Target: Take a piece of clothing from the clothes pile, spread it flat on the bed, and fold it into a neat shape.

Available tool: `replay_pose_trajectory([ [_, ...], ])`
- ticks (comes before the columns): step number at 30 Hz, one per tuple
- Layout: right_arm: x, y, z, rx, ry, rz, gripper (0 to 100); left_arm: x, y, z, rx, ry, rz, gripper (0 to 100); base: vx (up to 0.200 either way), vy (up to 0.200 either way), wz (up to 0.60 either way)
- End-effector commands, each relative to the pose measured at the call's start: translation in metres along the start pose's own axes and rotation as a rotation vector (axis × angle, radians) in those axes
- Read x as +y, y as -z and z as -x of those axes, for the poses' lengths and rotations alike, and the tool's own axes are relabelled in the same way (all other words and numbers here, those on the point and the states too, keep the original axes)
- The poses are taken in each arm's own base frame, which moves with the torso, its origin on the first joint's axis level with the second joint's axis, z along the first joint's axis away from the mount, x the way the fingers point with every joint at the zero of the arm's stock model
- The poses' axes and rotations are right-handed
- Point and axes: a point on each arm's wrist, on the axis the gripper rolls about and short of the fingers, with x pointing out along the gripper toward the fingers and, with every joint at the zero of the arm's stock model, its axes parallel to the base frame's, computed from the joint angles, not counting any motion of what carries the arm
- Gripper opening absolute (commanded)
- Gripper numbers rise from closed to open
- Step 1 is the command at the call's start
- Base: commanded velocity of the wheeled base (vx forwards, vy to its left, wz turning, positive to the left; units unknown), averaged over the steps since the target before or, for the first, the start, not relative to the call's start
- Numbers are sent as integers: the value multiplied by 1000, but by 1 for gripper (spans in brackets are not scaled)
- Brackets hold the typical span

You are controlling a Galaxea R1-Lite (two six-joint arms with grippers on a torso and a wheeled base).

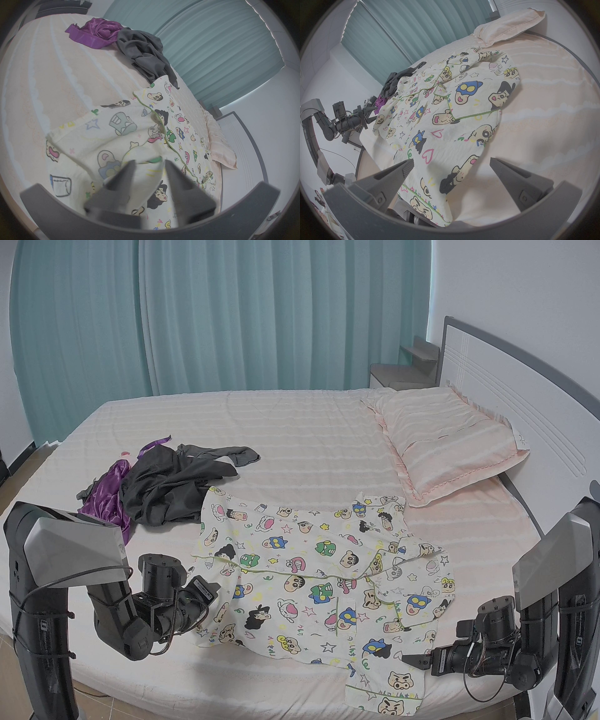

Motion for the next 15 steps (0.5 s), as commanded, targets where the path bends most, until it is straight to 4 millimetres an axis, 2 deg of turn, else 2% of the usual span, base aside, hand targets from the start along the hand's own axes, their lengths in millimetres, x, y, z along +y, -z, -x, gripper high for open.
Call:
replay_pose_trajectory([
  [1,0,-1,0,-11,-4,1,100,-3,-5,6,-28,-2,3,0,0,0,0],
  [7,0,-1,0,-11,-4,1,100,-15,-5,16,-38,28,-7,0,0,0,0],
  [15,0,-1,0,-12,-5,1,100,-28,24,19,43,57,-67,0,0,0,0],
])
